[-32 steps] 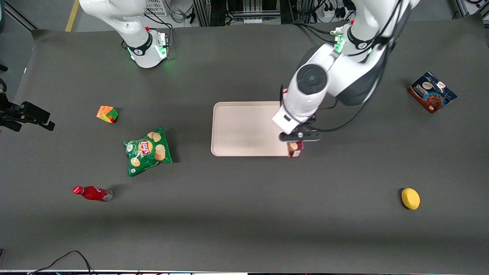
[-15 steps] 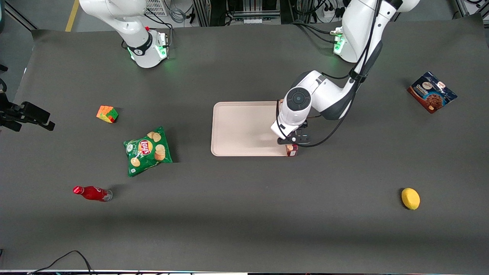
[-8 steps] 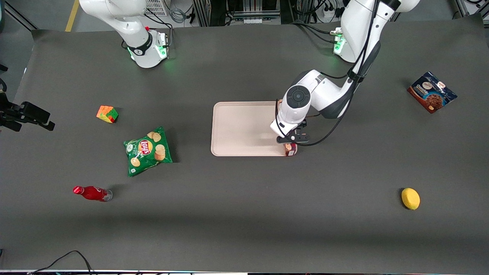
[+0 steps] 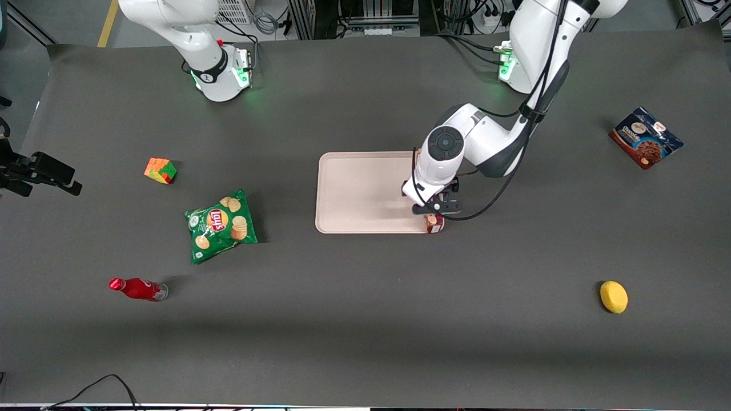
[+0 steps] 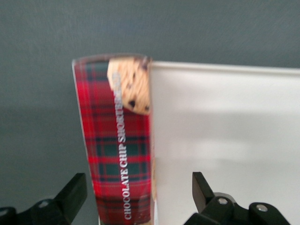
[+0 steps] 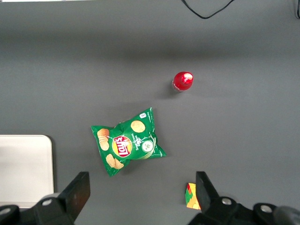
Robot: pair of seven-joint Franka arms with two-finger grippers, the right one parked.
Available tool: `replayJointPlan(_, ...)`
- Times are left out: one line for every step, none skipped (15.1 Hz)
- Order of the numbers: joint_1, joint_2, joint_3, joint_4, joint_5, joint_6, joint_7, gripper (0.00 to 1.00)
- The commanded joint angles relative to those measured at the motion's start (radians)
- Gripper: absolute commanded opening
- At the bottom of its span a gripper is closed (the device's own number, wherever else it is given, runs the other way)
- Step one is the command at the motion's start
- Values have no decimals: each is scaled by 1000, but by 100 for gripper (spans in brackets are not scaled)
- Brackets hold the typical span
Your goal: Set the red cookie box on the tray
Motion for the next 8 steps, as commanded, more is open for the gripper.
replayJointPlan(25, -53, 7, 95, 14, -109, 0, 100)
replayJointPlan(34, -65, 18, 149, 4, -181, 35, 100)
replayJointPlan(36, -75, 41, 215, -4, -265, 82, 100)
replayJointPlan(39, -85, 62, 279, -13, -345, 133, 100)
replayJointPlan(45, -98, 87, 331, -29, -406, 183, 100)
replayJointPlan(54, -113, 119, 375, -39, -454, 249, 100)
replayJointPlan(57, -133, 145, 401, -39, -487, 317, 100)
replayJointPlan(67, -160, 176, 421, -39, -510, 381, 100)
